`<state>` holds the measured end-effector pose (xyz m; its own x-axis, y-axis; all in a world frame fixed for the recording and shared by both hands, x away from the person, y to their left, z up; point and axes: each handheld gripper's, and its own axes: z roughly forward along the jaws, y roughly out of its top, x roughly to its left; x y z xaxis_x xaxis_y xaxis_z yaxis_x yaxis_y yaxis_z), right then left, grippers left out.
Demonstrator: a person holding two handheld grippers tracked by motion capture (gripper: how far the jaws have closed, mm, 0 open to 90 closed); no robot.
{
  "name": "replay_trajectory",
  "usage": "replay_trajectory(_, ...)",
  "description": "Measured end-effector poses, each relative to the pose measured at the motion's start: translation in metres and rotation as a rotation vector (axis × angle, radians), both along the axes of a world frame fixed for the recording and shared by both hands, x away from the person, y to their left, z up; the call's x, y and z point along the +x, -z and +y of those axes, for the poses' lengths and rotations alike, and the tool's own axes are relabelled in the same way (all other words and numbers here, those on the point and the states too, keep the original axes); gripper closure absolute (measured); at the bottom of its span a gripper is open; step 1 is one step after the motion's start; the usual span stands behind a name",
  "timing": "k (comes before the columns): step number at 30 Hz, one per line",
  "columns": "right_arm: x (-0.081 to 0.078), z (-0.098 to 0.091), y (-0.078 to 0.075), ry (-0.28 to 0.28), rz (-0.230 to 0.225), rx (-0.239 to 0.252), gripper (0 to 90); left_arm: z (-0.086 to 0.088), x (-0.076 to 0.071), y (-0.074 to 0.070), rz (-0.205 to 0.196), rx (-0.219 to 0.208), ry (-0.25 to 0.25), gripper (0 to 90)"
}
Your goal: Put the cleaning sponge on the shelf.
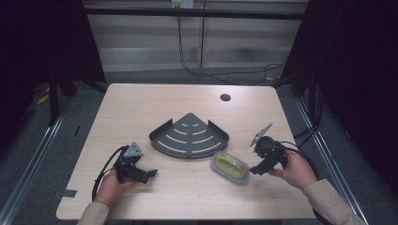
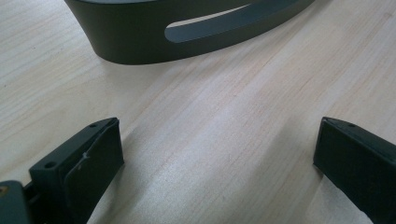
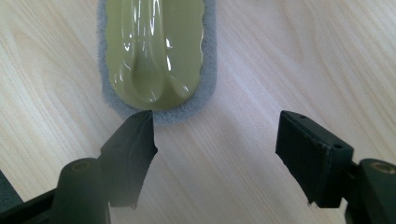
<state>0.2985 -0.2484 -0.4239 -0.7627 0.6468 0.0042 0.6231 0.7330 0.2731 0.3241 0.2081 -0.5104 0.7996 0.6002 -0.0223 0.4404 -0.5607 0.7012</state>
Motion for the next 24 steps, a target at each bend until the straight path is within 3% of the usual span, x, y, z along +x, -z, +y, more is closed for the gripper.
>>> replay_trajectory(11, 0.005, 0.019, -0.003, -0.049, 0.013, -0.019, 30.6, 0.0, 0.0, 0.0, 0.0, -0.001, 0.0, 0.9)
replay_trajectory(24, 0.013, 0.038, -0.007, -0.065, 0.047, -0.036, 36.3, 0.0, 0.0, 0.0, 0.0, -0.001, 0.0, 0.9)
